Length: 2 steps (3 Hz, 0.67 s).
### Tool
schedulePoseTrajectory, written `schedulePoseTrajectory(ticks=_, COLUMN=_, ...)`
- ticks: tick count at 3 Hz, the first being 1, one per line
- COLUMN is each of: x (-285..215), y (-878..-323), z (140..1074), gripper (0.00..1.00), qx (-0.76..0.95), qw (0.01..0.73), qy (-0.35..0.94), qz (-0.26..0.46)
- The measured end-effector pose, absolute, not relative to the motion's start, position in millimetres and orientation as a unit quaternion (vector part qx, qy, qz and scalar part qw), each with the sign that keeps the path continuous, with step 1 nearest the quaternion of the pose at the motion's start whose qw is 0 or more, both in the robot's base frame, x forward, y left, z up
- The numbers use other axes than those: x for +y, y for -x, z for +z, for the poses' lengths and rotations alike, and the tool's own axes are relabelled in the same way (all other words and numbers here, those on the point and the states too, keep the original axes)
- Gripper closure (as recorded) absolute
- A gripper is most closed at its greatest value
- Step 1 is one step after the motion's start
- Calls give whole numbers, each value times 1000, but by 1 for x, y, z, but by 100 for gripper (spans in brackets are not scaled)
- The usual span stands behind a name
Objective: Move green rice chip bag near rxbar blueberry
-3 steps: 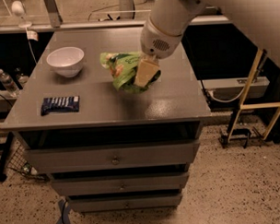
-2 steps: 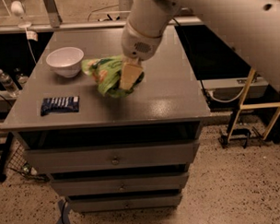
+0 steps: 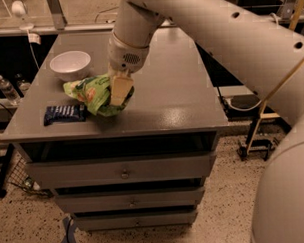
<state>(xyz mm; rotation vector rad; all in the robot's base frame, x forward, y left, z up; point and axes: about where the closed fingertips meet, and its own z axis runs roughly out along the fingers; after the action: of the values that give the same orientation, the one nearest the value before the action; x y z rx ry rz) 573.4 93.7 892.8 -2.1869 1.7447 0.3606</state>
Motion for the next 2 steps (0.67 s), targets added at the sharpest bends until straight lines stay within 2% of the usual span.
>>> schedulePoseTrajectory(ticks=2, x=123, y=-572, z=891, gripper=100, qx=582, qw=167, qy=781, qz=149)
